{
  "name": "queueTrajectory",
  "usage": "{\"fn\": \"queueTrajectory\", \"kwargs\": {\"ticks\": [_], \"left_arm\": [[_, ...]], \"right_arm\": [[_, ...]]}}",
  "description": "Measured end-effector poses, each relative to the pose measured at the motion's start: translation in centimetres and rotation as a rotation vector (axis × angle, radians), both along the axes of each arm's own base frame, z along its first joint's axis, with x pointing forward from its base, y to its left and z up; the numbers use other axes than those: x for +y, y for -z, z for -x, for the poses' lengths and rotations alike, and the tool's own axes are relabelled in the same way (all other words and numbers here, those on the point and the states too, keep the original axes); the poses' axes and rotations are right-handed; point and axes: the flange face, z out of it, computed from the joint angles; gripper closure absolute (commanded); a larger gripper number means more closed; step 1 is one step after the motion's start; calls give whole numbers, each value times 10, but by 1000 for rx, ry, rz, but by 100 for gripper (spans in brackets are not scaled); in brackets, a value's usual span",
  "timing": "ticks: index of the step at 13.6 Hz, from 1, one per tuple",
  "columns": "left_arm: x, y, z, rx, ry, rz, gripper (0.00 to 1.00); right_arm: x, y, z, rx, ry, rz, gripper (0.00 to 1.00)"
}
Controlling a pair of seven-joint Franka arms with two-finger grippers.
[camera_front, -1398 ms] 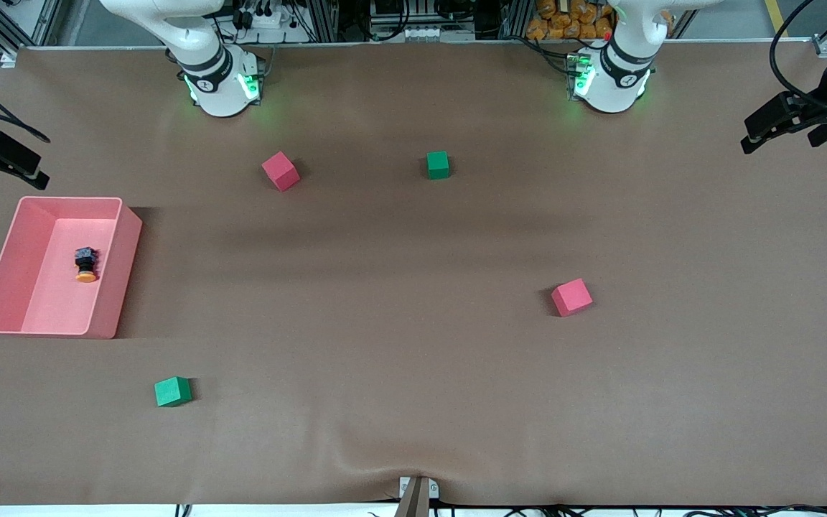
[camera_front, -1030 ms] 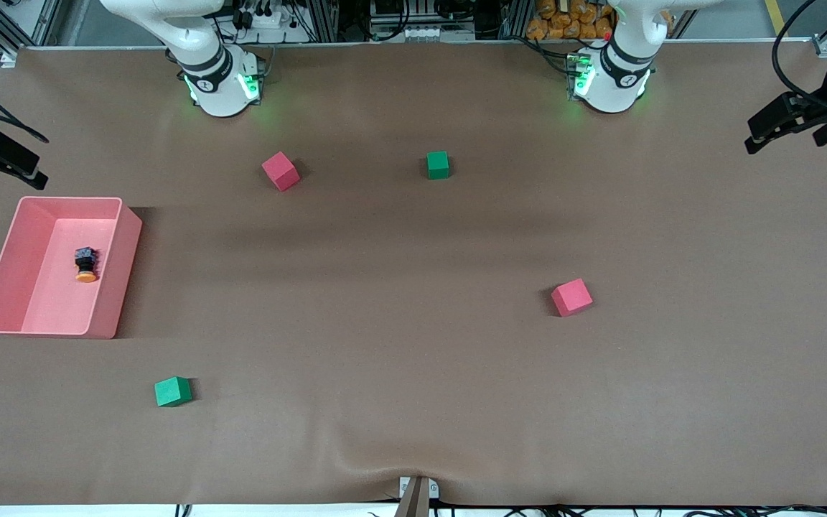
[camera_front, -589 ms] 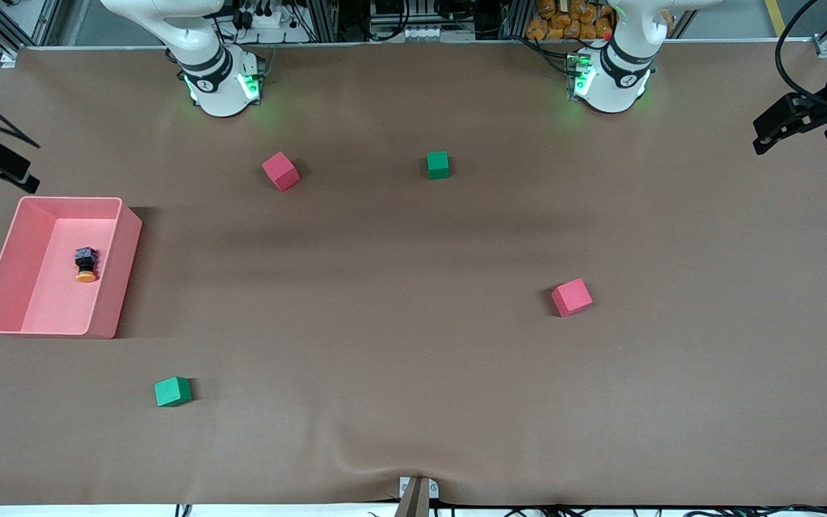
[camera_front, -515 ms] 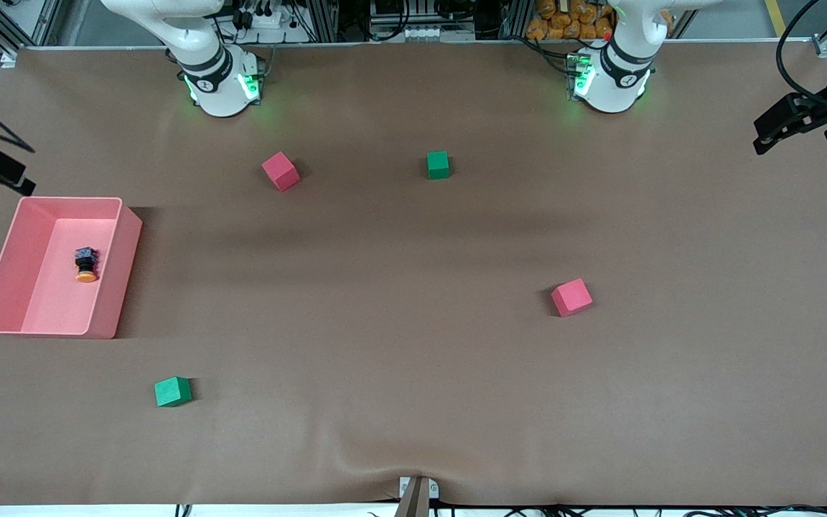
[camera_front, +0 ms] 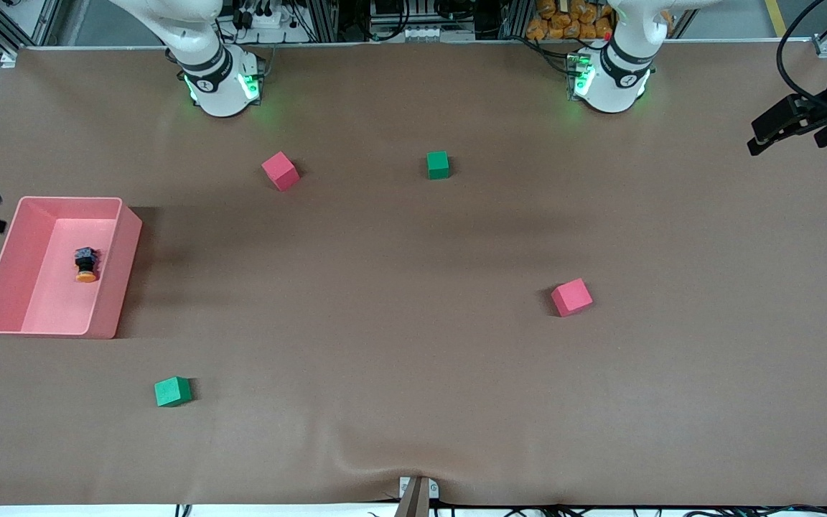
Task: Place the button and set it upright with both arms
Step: 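Reach the right gripper toward the yellow button in the pink tray, then lower the right gripper and grasp the yellow button's body, then lift the button out of the tray with the right gripper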
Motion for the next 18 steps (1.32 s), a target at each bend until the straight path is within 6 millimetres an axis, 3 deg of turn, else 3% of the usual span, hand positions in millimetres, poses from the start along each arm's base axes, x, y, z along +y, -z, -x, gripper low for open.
{"fn": "queueTrajectory", "kwargs": {"ticks": [2, 4, 6, 8, 10, 13, 14, 15, 16, 17, 18], "left_arm": [[-7, 1, 0, 2, 14, -1, 0], [-17, 1, 1, 0, 32, -2, 0], [-24, 2, 1, 2, 44, -2, 0], [-26, 6, -2, 6, 49, -2, 0], [-26, 11, -10, -6, 49, 1, 0], [-27, 22, -21, -12, 49, 5, 0], [-27, 24, -24, -14, 49, 6, 0], [-27, 26, -26, -17, 50, 7, 0], [-28, 27, -28, -22, 50, 8, 0], [-28, 30, -31, -23, 52, 8, 0], [-30, 34, -34, -23, 54, 10, 0]], "right_arm": [[-16, 69, 3, -5, -26, 0, 0], [-44, 128, 10, -7, -108, -9, 0], [-76, 178, 14, -18, -155, -10, 0], [-85, 220, 17, 6, -158, -20, 0], [-83, 250, 16, 20, -161, -27, 0], [-80, 270, 14, 12, -149, -43, 0], [-80, 275, 14, 9, -146, -44, 5], [-81, 283, 13, 4, -150, -41, 33], [-82, 290, 14, 3, -158, -41, 75], [-84, 297, 16, 8, -164, -45, 100], [-85, 301, 17, 12, -167, -48, 100]]}}
